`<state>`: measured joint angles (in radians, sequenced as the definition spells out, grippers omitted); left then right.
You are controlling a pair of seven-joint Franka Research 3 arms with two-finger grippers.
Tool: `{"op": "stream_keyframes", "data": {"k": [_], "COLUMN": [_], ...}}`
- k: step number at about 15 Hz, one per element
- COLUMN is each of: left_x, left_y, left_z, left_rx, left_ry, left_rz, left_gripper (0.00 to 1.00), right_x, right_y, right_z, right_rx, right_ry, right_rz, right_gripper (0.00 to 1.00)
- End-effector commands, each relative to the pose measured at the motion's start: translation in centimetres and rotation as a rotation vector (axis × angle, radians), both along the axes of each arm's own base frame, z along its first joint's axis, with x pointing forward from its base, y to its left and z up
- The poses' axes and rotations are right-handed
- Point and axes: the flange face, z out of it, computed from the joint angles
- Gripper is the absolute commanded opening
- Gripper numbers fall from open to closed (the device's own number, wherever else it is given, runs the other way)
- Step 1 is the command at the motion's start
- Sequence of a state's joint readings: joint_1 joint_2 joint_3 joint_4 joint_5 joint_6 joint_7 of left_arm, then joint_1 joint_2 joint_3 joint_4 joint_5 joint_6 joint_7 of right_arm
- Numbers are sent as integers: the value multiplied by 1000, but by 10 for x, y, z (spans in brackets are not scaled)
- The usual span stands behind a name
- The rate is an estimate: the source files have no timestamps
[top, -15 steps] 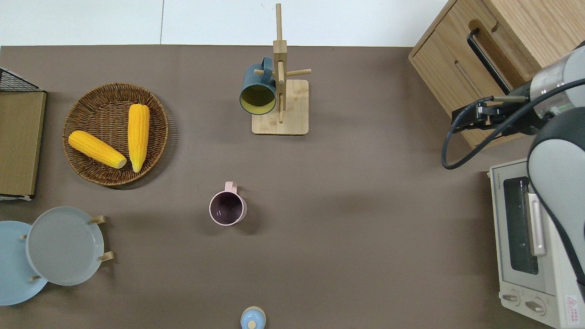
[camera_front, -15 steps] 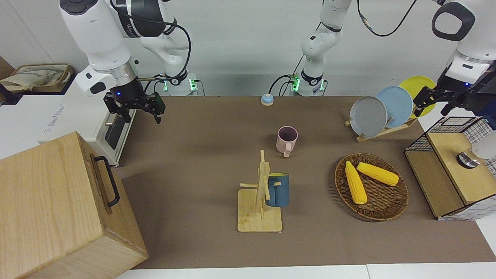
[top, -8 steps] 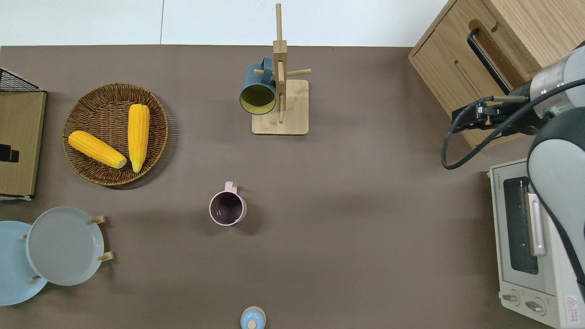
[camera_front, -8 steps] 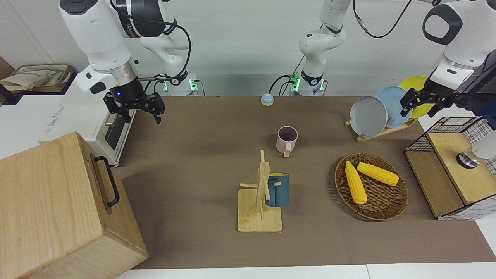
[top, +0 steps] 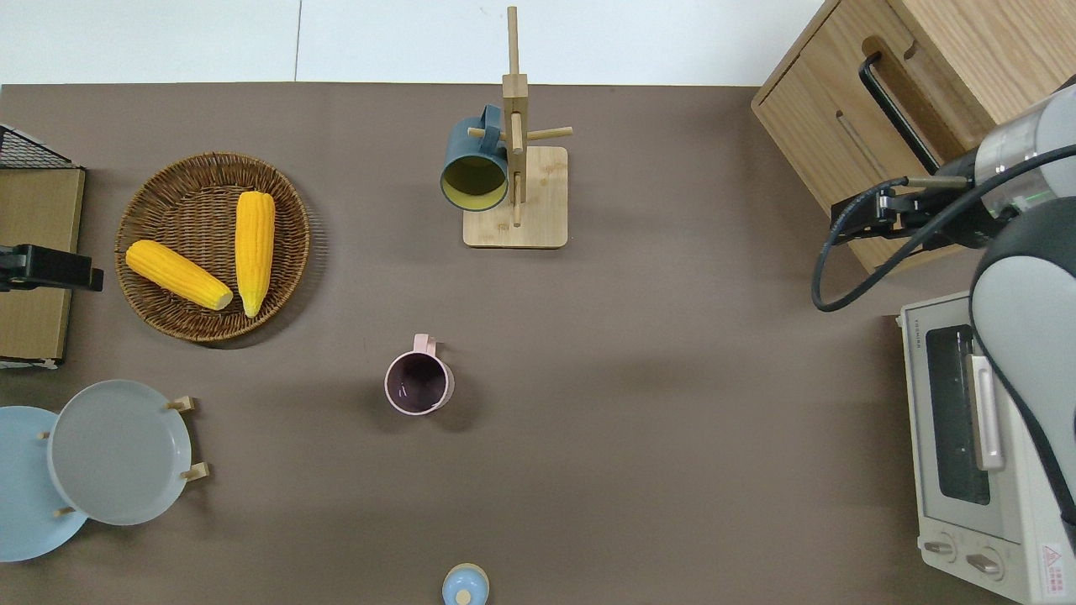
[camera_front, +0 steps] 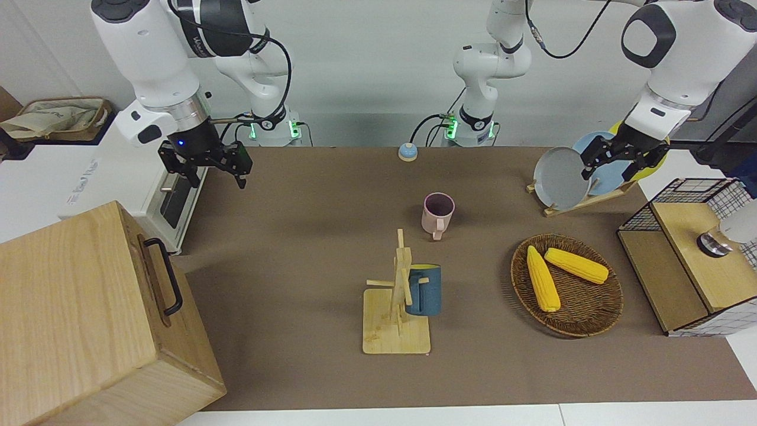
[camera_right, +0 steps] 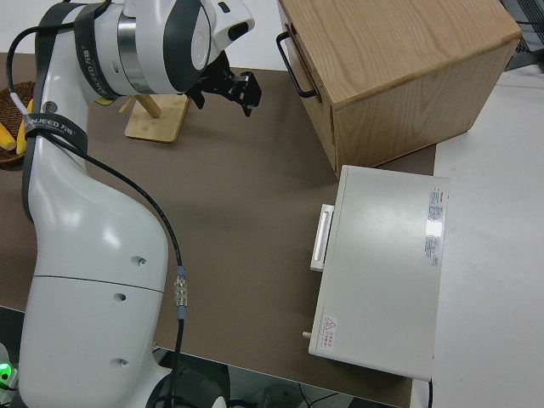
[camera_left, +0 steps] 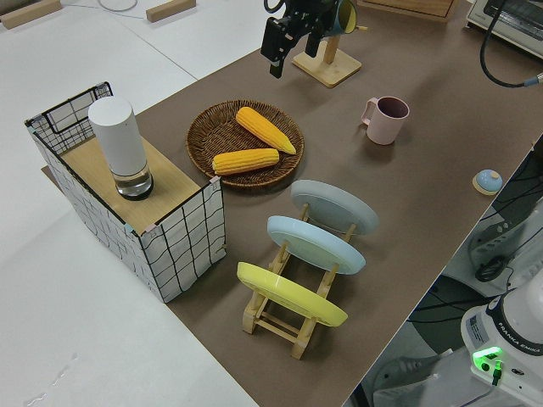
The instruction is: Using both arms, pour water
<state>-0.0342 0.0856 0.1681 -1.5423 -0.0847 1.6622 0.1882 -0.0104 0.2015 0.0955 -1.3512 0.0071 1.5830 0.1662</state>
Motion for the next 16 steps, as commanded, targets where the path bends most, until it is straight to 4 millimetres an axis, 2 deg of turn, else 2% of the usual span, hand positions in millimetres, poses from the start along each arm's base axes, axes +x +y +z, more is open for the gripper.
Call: {"op": "stream_keyframes", "data": {"k": [1,5,8,11,16], "left_x": [-3,-5,-4,-3,-3], "left_y": [-12,-23,-24,-35,-36], "left_z": [4,5,4,1,2], "left_rx": [-24,-16,3,35,36], "left_ry": [31,41,45,52,52], "left_rz": [-14,-35,-41,-66,-66], "left_gripper": [995,995,995,995,995], "right_x": [-5,-5,-5,-5,-5], "right_y": [-4,-4,-4,-4,-4], "right_z": [1,1,1,1,1], "right_rx": [18,18,18,18,18], "right_ry": [-12,-12,-12,-12,-12], "right_rz": [10,10,10,10,10], "right_gripper": [992,992,992,992,992]}}
